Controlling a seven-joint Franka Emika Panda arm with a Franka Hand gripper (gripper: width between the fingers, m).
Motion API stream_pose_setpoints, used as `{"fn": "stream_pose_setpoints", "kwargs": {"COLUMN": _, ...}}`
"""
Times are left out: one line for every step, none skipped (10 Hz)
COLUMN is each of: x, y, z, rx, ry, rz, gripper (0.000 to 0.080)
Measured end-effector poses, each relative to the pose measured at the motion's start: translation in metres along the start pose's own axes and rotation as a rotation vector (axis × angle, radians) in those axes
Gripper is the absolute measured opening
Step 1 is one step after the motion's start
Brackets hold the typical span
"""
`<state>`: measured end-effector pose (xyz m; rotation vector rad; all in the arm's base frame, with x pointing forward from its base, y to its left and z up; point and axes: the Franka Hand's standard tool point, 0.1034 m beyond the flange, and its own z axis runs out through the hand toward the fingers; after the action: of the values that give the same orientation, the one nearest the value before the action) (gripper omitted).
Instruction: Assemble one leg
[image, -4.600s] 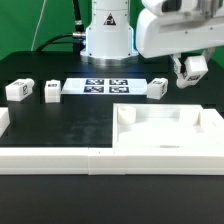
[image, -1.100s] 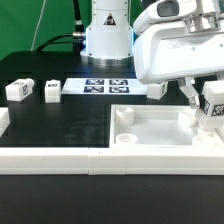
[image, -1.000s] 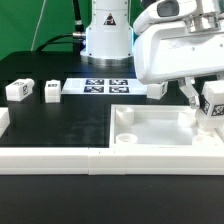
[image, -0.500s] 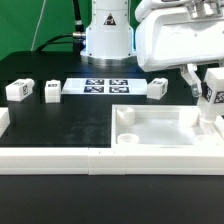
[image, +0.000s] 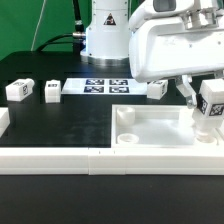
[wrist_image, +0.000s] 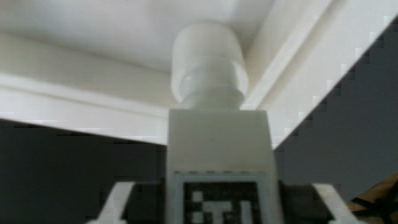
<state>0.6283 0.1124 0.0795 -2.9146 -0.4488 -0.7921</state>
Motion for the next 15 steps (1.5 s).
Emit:
{"fn": "stream_pose_setpoints", "kwargs": {"x": 0.001, "y": 0.000, "z": 0.002, "rx": -0.006, "ry": 0.024, "rz": 0.001, "gripper": 0.0288}}
{"fn": "stream_pose_setpoints", "kwargs": {"x": 0.000, "y": -0.001, "z": 0.005, "rx": -0.009, "ry": 0.038, "rz": 0.003, "gripper": 0.0288}}
{"fn": "stream_pose_setpoints", "kwargs": {"x": -0.003, "y": -0.003, "z": 0.007, "rx": -0.007, "ry": 0.033, "rz": 0.004, "gripper": 0.0288}}
{"fn": "stream_pose_setpoints", "kwargs": {"x": -0.003, "y": -0.002, "z": 0.006, "rx": -0.009, "ry": 0.039, "rz": 0.005, "gripper": 0.0288}}
{"fn": "stream_pose_setpoints", "kwargs": {"x": -0.007, "y": -0.003, "z": 0.007, "rx": -0.011, "ry": 0.048, "rz": 0.004, "gripper": 0.0288}}
{"fn": "stream_pose_setpoints", "kwargs": {"x": -0.010, "y": -0.006, "z": 0.009, "rx": -0.015, "ry": 0.062, "rz": 0.002, "gripper": 0.0288}}
{"fn": "stream_pose_setpoints", "kwargs": {"x": -0.014, "y": -0.007, "z": 0.008, "rx": -0.019, "ry": 0.075, "rz": 0.000, "gripper": 0.0288}}
{"fn": "stream_pose_setpoints", "kwargs": {"x": -0.021, "y": -0.008, "z": 0.008, "rx": -0.021, "ry": 0.076, "rz": 0.000, "gripper": 0.0288}}
{"fn": "stream_pose_setpoints", "kwargs": {"x": -0.025, "y": -0.008, "z": 0.007, "rx": -0.019, "ry": 0.074, "rz": 0.001, "gripper": 0.0289}}
{"fn": "stream_pose_setpoints", "kwargs": {"x": -0.024, "y": -0.008, "z": 0.007, "rx": -0.014, "ry": 0.060, "rz": -0.001, "gripper": 0.0289}}
{"fn": "stream_pose_setpoints", "kwargs": {"x": -0.024, "y": -0.008, "z": 0.007, "rx": -0.013, "ry": 0.059, "rz": -0.001, "gripper": 0.0289}}
{"fn": "stream_pose_setpoints", "kwargs": {"x": -0.025, "y": -0.008, "z": 0.008, "rx": -0.012, "ry": 0.056, "rz": -0.001, "gripper": 0.0289}}
{"fn": "stream_pose_setpoints", "kwargs": {"x": -0.027, "y": -0.009, "z": 0.009, "rx": -0.009, "ry": 0.045, "rz": -0.001, "gripper": 0.0399}}
{"fn": "stream_pose_setpoints", "kwargs": {"x": -0.027, "y": -0.009, "z": 0.009, "rx": -0.009, "ry": 0.045, "rz": -0.001, "gripper": 0.0533}}
{"fn": "stream_pose_setpoints", "kwargs": {"x": -0.027, "y": -0.009, "z": 0.009, "rx": -0.009, "ry": 0.044, "rz": -0.001, "gripper": 0.0533}}
